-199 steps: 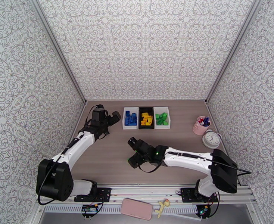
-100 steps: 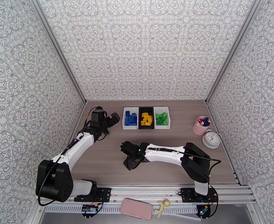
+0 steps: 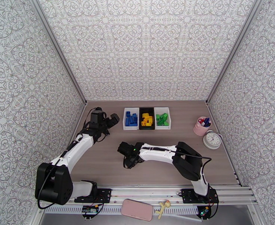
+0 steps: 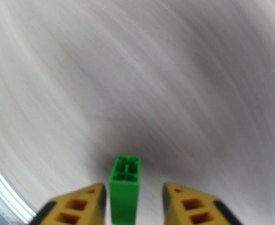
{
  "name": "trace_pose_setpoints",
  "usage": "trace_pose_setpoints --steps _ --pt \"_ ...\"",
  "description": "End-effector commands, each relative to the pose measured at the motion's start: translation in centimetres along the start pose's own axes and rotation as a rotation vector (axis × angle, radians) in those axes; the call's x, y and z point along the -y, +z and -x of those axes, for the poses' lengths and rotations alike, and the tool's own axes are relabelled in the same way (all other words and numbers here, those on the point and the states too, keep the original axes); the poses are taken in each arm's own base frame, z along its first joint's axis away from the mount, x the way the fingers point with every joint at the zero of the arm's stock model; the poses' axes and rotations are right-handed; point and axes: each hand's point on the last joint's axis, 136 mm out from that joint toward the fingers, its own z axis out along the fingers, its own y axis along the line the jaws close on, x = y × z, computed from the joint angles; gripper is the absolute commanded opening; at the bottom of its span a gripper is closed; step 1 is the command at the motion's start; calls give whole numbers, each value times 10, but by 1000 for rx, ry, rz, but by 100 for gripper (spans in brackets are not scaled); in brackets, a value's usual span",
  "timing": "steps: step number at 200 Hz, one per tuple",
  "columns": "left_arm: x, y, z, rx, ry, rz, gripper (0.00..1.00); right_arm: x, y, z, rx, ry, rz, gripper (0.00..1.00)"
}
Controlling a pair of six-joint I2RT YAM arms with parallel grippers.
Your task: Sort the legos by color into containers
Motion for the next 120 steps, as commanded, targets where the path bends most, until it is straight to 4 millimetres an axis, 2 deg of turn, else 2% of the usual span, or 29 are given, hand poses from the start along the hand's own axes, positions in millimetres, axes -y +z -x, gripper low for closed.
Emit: trace_pose_setpoints --steps 1,43,73,120 --pt "-9 -4 -3 -3 15 23 100 -5 -1 5 5 -11 4 31" --pt "-8 -8 -4 9 39 11 100 3 -15 13 74 14 -30 14" --pt "3 -13 -5 38 109 -26 100 16 -34 18 146 54 -60 9" --pt "27 -22 -21 92 295 -157 99 62 -70 19 281 202 -125 0"
